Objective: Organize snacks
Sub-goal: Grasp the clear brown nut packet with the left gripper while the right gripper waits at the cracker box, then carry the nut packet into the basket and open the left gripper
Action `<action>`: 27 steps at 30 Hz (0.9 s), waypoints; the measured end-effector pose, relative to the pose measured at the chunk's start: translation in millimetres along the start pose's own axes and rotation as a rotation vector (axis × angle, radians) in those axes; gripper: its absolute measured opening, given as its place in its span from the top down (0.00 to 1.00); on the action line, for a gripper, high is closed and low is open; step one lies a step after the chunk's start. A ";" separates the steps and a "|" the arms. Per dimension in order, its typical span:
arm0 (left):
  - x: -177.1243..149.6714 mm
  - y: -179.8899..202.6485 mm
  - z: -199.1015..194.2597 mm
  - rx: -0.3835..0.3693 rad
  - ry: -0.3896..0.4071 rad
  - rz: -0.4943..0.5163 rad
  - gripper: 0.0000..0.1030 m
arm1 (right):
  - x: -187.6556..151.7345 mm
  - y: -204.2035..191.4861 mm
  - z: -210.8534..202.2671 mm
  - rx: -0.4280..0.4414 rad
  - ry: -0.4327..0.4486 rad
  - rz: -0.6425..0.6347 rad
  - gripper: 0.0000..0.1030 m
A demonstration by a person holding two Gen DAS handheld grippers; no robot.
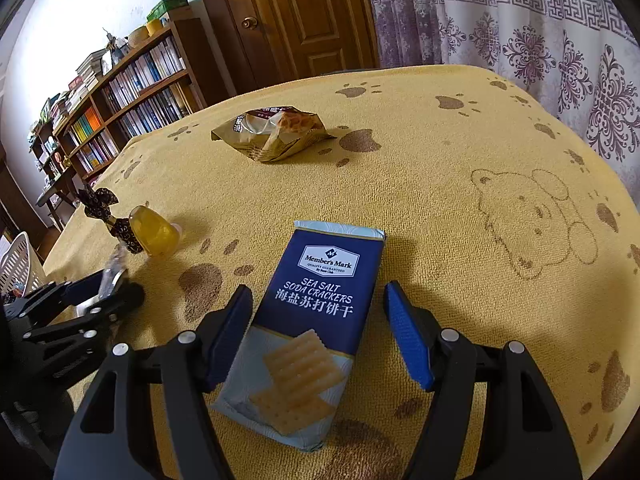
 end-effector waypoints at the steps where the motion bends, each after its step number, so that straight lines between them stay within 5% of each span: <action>1: -0.5 -0.3 -4.0 -0.006 0.007 -0.009 0.46 | 0.0 -0.1 0.0 0.001 0.000 0.001 0.34; 17: 12.3 -2.3 -82.3 -0.019 0.157 -0.061 0.46 | -0.4 0.1 -0.3 0.001 0.000 0.000 0.34; 27: 14.3 -22.6 -116.3 0.057 0.219 -0.091 0.46 | -0.5 -0.1 -0.4 0.001 0.000 0.000 0.34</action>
Point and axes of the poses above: each gripper's, at about its wrist camera, not at the fingertips, and z roughly the way its jaws point, y to its right, x to its top, the point moved 4 cm from there along z, roughly the way its jaws point, and after that the axes turned 11 degrees about -x, right-handed, at the moved point
